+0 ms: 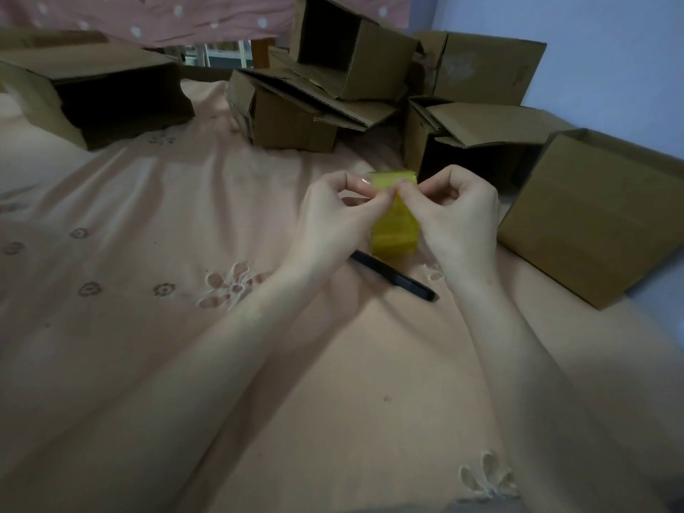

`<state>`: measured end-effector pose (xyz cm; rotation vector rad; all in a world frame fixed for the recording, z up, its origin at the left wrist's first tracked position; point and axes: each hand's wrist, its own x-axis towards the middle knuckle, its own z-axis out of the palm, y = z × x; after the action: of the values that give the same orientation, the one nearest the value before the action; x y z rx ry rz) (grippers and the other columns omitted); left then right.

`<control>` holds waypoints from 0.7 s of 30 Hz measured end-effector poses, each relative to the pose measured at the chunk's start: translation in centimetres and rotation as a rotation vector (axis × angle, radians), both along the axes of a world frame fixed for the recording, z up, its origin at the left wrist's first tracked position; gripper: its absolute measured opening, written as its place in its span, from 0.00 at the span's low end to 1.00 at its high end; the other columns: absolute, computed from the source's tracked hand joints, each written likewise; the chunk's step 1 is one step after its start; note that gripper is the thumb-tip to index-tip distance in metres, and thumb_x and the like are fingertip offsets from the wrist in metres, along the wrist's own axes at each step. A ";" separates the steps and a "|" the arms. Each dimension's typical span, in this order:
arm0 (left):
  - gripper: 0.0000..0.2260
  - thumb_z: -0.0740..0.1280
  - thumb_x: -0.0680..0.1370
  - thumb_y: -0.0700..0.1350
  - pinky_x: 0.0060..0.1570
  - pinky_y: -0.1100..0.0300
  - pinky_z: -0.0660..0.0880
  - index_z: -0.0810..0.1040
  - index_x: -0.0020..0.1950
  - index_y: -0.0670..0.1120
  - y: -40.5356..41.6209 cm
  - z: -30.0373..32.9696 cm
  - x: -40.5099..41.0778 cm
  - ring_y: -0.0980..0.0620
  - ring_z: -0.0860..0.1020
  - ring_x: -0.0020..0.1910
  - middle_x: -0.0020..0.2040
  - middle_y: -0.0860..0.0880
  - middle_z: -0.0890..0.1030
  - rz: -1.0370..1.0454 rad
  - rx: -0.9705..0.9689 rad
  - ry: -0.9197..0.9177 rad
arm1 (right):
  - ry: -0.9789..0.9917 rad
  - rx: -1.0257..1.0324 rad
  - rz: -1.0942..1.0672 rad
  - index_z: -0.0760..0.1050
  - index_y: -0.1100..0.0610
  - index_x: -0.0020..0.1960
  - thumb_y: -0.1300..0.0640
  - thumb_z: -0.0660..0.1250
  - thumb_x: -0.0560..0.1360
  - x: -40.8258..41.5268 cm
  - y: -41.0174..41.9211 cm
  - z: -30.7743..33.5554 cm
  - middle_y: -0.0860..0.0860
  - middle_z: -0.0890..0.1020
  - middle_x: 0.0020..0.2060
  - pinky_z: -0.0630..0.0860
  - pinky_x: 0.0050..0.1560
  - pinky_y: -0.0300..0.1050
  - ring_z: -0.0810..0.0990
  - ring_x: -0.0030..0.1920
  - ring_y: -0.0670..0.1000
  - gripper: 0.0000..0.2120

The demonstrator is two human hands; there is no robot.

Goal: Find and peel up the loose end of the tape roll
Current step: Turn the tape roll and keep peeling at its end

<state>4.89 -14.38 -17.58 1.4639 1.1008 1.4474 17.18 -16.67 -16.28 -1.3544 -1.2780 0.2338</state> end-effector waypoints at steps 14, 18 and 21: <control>0.10 0.72 0.65 0.52 0.52 0.43 0.79 0.75 0.36 0.49 -0.1 0.2 0.3 0.47 0.82 0.48 0.42 0.49 0.81 0.037 -0.059 -0.022 | 0.144 0.002 0.166 0.62 0.57 0.45 0.60 0.71 0.71 -0.1 -0.1 0.0 0.49 0.76 0.30 0.75 0.38 0.37 0.76 0.32 0.44 0.15; 0.16 0.76 0.67 0.50 0.48 0.42 0.80 0.69 0.37 0.48 0.1 0.1 0.2 0.47 0.82 0.43 0.37 0.50 0.78 0.029 -0.125 -0.101 | 0.170 0.021 0.215 0.62 0.54 0.42 0.62 0.69 0.72 -0.4 -0.1 -0.2 0.50 0.74 0.30 0.74 0.38 0.42 0.74 0.32 0.46 0.15; 0.13 0.74 0.72 0.44 0.37 0.56 0.82 0.68 0.41 0.45 0.1 0.3 0.0 0.56 0.80 0.35 0.38 0.50 0.77 -0.060 -0.208 -0.146 | 0.195 0.027 0.228 0.62 0.52 0.41 0.62 0.69 0.71 -0.3 0.0 -0.3 0.51 0.74 0.31 0.73 0.38 0.43 0.74 0.32 0.46 0.15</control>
<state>4.90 -14.27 -17.23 1.2167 1.0725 1.3327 16.85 -16.66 -16.56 -1.1329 -1.2641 0.4929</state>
